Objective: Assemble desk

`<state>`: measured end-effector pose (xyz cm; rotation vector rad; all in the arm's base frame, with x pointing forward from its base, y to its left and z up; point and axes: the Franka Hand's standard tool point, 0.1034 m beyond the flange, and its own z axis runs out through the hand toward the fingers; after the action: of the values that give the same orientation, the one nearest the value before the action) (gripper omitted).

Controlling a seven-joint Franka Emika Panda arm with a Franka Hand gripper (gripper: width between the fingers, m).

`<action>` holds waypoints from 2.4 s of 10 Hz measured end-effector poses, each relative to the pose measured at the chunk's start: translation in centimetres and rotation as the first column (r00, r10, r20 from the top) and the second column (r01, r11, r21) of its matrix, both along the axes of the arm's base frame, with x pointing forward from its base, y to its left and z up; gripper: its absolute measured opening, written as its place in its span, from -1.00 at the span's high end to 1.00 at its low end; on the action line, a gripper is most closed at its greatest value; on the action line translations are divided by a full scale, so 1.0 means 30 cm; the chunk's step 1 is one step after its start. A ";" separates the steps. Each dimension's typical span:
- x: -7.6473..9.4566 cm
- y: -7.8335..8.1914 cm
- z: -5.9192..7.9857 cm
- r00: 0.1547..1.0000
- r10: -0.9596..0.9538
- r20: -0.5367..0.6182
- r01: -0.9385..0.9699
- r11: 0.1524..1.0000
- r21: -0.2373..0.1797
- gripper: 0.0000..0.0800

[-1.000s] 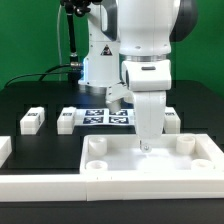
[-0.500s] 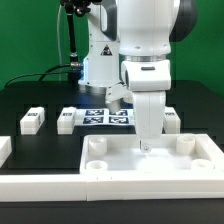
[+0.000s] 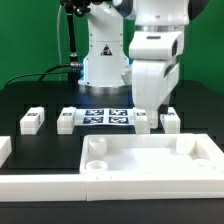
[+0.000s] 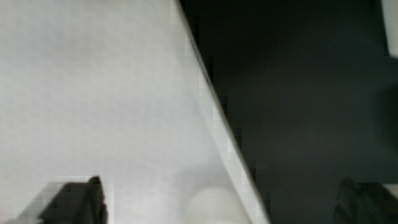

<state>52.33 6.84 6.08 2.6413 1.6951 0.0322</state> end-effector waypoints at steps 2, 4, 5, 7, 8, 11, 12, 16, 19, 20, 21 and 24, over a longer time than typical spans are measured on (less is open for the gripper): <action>-0.007 -0.008 -0.017 0.996 -0.090 -0.010 0.090 0.996 0.001 -0.62; -0.013 0.006 -0.020 0.962 -0.274 -0.011 0.274 0.962 0.006 -0.62; -0.039 0.041 -0.031 0.921 -0.389 -0.016 0.389 0.921 0.005 -0.62; -0.072 0.113 -0.023 0.737 -0.675 -0.028 0.675 0.738 0.002 -0.62; -0.090 0.170 -0.024 0.616 -0.787 -0.036 0.787 0.616 -0.005 -0.62; -0.095 0.173 -0.036 0.530 -0.846 -0.059 0.848 0.531 -0.004 -0.62; -0.095 0.173 -0.036 0.531 -0.845 -0.059 0.846 0.533 -0.004 -0.62; -0.136 0.142 -0.037 0.434 -0.884 -0.176 0.842 0.467 -0.270 -0.62; -0.141 0.139 -0.043 0.405 -0.885 -0.229 0.789 0.465 -0.401 -0.62; -0.156 0.137 -0.043 0.393 -0.885 -0.250 0.759 0.465 -0.456 -0.62; -0.156 0.140 -0.046 0.383 -0.885 -0.264 0.737 0.465 -0.491 -0.62; -0.179 0.153 -0.071 0.313 -0.890 -0.333 0.606 0.457 -0.651 -0.62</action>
Offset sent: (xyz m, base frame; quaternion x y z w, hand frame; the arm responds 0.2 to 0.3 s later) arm 0.0000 0.0000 0.0000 0.0000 0.0000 0.1938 0.9810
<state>46.97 11.44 3.95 2.8938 0.0737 -1.2304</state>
